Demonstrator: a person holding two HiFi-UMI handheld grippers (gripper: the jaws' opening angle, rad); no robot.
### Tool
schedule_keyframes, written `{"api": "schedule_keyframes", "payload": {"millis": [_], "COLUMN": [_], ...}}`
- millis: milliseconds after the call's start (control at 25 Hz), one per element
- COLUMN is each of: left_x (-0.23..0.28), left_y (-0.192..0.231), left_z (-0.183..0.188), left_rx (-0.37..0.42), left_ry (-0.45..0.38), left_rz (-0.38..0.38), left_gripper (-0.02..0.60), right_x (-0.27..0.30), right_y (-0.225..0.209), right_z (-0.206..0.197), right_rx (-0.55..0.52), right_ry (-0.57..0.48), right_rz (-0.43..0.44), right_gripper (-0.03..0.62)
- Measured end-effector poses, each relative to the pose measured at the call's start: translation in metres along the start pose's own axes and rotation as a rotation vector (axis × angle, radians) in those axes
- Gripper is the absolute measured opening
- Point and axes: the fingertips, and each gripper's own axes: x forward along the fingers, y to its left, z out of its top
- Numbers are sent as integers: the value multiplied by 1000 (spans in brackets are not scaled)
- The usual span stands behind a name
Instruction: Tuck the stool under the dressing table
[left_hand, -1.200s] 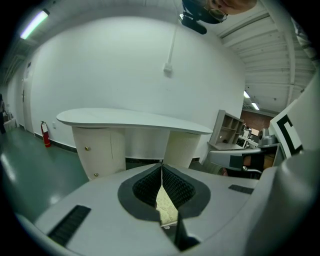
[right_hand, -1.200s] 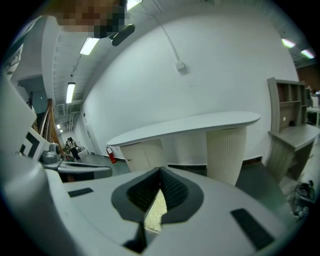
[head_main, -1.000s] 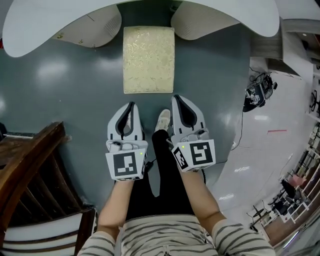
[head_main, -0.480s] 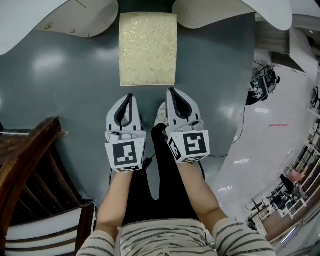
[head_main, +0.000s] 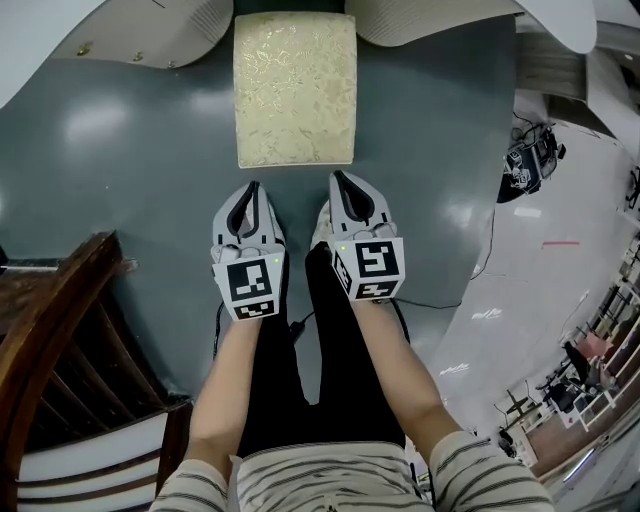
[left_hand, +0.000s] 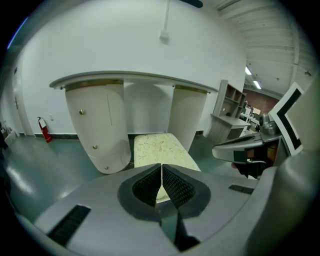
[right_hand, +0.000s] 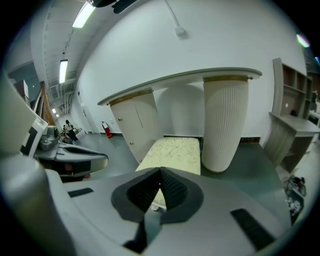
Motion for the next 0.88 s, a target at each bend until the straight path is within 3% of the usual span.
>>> {"api": "schedule_keyframes", "payload": {"millis": [880], "left_x": [50], "left_y": [7], "left_z": [-74], "left_rx": [38], "left_ry": [147], "left_rz": [19], "left_gripper": [8], "right_x": [42], "right_y": [-22], "right_z": [-68], "right_rx": [2], "right_ry": [140], "right_rz": [-47], "right_gripper": [5]}}
